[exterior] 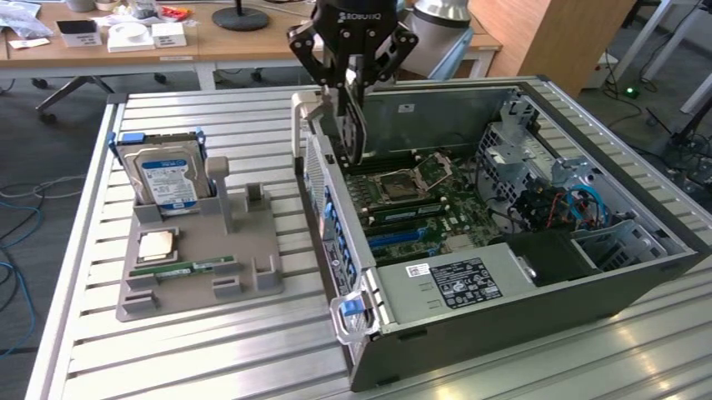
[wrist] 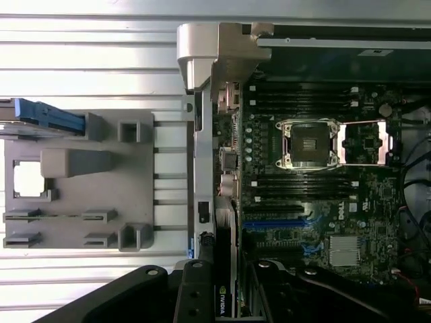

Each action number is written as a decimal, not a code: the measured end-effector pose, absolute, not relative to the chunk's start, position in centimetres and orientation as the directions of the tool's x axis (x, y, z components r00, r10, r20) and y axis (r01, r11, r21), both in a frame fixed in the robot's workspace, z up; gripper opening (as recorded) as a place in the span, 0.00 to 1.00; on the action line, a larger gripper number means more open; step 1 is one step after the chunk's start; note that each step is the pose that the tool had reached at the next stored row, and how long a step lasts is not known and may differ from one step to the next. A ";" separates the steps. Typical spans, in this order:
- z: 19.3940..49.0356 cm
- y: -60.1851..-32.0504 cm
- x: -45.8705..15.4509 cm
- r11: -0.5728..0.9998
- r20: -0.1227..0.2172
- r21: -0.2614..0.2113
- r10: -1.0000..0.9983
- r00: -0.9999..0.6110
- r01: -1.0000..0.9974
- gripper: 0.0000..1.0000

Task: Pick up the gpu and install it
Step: 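Pick up the gpu and move the gpu toward the slot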

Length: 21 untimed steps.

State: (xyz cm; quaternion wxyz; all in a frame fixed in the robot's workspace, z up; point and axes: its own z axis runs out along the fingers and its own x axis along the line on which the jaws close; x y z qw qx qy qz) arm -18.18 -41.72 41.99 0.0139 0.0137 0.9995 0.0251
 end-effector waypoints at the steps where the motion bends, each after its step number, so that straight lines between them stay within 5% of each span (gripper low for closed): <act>1: 42.0 -41.7 -17.9 0.998 -0.027 0.051 0.028 -0.999 0.027 0.26; 21: 42.0 -41.7 -10.6 0.998 -0.027 0.051 0.028 -0.999 0.027 0.26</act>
